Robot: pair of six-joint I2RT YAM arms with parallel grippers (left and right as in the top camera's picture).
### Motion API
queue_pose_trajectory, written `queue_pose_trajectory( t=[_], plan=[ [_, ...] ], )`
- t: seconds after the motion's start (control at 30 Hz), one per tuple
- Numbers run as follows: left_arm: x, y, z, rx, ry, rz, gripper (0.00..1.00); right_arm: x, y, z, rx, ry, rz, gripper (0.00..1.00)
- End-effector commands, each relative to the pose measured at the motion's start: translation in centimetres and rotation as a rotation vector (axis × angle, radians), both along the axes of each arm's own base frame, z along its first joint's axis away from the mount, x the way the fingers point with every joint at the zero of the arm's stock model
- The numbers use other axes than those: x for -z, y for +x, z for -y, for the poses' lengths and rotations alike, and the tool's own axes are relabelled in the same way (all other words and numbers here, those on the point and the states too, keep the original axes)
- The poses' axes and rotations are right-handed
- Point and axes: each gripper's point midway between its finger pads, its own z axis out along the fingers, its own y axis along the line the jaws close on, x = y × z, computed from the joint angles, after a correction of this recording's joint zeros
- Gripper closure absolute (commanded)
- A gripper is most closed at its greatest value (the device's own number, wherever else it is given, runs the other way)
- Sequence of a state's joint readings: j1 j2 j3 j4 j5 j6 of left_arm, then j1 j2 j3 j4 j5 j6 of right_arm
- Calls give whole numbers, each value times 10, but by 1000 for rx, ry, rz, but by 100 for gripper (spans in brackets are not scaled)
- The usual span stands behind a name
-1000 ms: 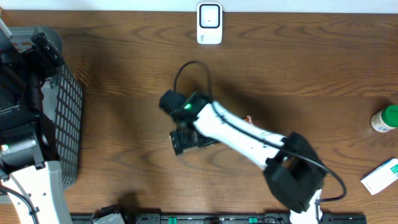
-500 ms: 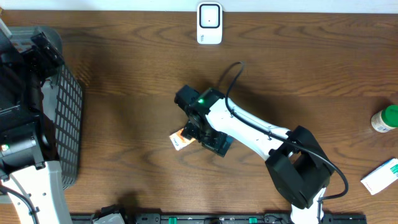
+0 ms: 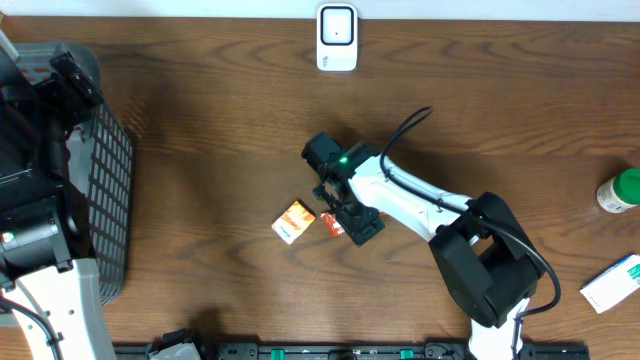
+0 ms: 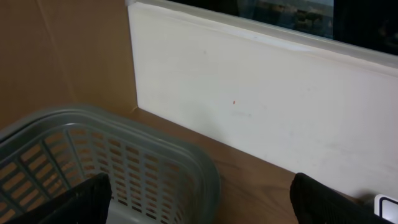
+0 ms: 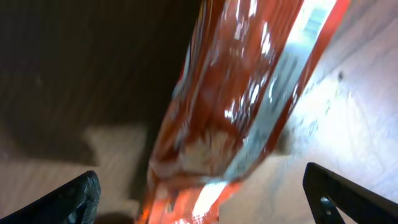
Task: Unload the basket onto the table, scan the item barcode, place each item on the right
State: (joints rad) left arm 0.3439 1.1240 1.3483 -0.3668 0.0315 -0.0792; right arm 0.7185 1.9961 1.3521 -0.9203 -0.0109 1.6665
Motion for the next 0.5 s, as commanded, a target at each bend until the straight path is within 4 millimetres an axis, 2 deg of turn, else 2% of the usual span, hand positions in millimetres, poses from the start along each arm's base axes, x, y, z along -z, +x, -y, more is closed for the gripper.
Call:
queue_pose_trajectory(
  t=[0.0, 0.13, 0.3, 0.4, 0.47],
  plan=[
    [-2, 1, 3, 10, -8, 9, 9, -2, 8, 19, 23, -84, 46, 1],
    [-2, 1, 3, 10, -8, 9, 9, -1, 12, 28, 22, -126, 70, 21],
    [-2, 1, 3, 10, -8, 9, 9, 5, 3, 32, 1, -148, 52, 28],
    [-2, 1, 3, 10, -8, 9, 9, 15, -9, 42, -4, -179, 19, 41],
    [-2, 1, 3, 10, -8, 9, 9, 22, -18, 52, -41, -206, -6, 53]
  ],
)
